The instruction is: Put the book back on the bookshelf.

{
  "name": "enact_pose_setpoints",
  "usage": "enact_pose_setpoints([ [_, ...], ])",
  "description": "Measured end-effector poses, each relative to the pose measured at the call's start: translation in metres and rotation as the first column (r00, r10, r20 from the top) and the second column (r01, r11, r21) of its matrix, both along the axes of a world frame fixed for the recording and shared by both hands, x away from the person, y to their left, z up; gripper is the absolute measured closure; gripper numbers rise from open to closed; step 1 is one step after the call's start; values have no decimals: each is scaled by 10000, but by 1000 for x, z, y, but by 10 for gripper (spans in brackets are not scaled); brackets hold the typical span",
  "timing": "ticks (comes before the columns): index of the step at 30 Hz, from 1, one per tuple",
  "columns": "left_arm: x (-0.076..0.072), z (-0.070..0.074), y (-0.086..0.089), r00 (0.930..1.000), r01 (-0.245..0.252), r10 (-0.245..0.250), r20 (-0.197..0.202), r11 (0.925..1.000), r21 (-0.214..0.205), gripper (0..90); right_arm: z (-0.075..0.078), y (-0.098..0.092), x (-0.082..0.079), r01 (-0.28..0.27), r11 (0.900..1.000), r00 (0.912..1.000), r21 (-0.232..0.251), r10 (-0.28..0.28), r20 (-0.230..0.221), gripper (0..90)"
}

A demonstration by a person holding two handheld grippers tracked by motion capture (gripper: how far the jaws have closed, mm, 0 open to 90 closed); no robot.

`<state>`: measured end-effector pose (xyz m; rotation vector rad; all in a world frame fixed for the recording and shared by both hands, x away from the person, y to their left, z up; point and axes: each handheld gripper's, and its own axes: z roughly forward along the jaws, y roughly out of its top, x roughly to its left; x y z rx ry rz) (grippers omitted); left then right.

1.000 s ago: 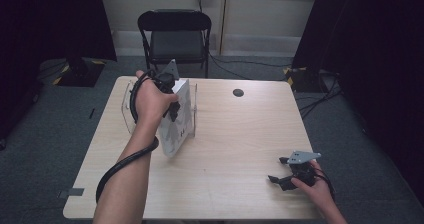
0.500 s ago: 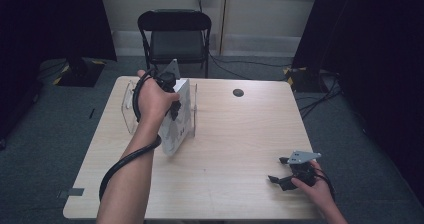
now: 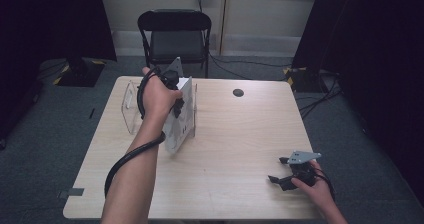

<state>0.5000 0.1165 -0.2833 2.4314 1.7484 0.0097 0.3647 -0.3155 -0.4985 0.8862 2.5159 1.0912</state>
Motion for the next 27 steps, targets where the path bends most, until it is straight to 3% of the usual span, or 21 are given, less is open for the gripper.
enact_pose_setpoints([
  [20, 8, -2, 1, 9994, -319, 320, 114, 9994, -95, 530, 0, 0, 0, -12, 10000, 10000, -2, 12, 4, 125],
  [27, 11, -4, -1, 9994, -343, 343, -24, 9993, -135, 530, 0, 0, 0, -10, 10000, 10000, -1, 10, 2, 125],
])
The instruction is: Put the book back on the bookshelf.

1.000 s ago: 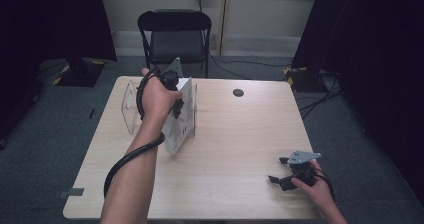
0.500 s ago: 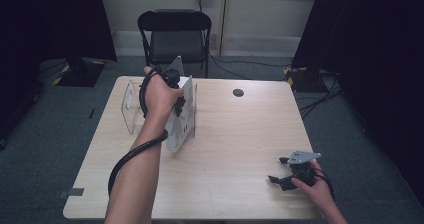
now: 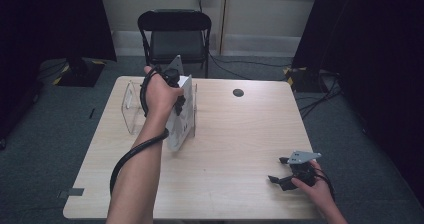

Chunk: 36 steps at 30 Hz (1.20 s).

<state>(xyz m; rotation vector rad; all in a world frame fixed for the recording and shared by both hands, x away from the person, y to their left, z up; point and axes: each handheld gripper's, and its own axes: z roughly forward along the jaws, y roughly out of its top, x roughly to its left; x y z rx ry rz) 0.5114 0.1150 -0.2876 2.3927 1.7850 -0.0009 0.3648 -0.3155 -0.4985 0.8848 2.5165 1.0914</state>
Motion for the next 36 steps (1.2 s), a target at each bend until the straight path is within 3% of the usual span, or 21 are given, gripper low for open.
enact_pose_setpoints([
  [36, 13, 0, -6, 9990, -351, 348, 279, 9993, 105, 530, 0, 0, 0, -17, 10000, 10000, -3, 17, 13, 125],
])
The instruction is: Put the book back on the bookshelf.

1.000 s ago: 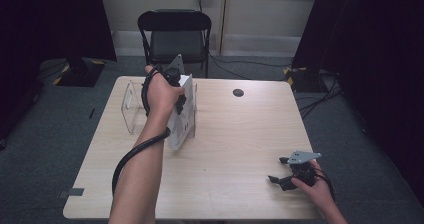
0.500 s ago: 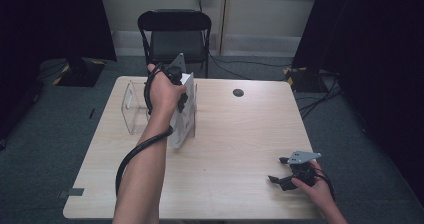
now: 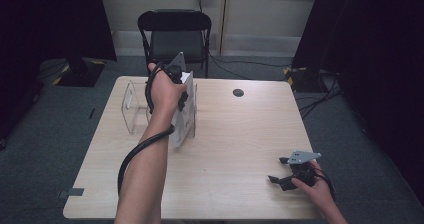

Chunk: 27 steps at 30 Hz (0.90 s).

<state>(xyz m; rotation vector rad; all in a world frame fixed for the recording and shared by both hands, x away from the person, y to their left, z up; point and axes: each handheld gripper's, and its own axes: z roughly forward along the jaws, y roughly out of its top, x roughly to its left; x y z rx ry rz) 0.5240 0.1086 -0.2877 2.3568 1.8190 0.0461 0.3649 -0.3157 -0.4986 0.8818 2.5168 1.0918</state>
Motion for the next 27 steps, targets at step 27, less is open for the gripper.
enact_pose_setpoints([
  [27, 12, 0, -7, 9989, -454, 452, 150, 9989, 134, 530, 0, 0, 0, -13, 10000, 10000, -11, 13, 10, 125],
])
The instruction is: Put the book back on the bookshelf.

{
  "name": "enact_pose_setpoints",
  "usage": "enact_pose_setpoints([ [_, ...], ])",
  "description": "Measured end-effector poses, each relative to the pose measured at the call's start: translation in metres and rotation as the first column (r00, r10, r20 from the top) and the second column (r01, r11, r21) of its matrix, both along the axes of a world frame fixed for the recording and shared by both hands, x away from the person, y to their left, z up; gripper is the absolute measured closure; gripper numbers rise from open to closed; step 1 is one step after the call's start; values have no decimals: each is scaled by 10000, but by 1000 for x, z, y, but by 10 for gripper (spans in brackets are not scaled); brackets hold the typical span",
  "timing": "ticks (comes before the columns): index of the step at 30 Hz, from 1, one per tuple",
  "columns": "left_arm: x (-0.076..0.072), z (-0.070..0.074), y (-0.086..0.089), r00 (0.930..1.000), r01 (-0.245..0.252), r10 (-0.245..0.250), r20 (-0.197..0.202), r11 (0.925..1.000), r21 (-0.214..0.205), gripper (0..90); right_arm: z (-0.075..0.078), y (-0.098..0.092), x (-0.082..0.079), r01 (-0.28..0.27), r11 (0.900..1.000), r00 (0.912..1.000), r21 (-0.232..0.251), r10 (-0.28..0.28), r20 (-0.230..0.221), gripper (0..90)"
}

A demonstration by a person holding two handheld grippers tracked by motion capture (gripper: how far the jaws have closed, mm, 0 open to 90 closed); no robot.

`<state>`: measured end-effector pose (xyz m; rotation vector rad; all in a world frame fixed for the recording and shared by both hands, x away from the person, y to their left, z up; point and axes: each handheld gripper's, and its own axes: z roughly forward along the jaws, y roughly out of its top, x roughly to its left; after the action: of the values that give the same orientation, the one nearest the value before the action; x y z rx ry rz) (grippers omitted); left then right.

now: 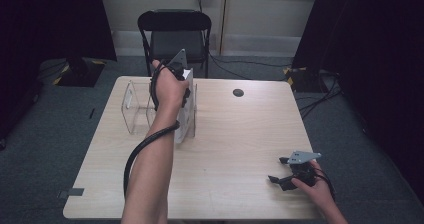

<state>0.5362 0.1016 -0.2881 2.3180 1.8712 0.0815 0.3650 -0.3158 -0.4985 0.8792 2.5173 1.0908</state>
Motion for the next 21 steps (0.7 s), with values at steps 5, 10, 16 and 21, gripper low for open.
enact_pose_setpoints([
  [5, 3, 1, -2, 10000, 62, -62, -22, 10000, -36, 529, 0, 0, 0, 4, 10000, 10000, 4, -4, -13, 125],
  [10, 6, 0, -3, 9996, -174, 176, 202, 9998, -107, 529, 0, 0, 0, 6, 10000, 10000, 6, -6, -27, 125],
  [16, 7, 0, -5, 9984, -305, 300, 476, 9995, 91, 530, 0, 0, 0, 0, 10000, 10000, 3, 0, -8, 125],
  [21, 9, -5, -4, 9985, -377, 382, 383, 9992, -118, 529, 0, 0, 0, 0, 10000, 10000, 1, 0, 2, 125],
])
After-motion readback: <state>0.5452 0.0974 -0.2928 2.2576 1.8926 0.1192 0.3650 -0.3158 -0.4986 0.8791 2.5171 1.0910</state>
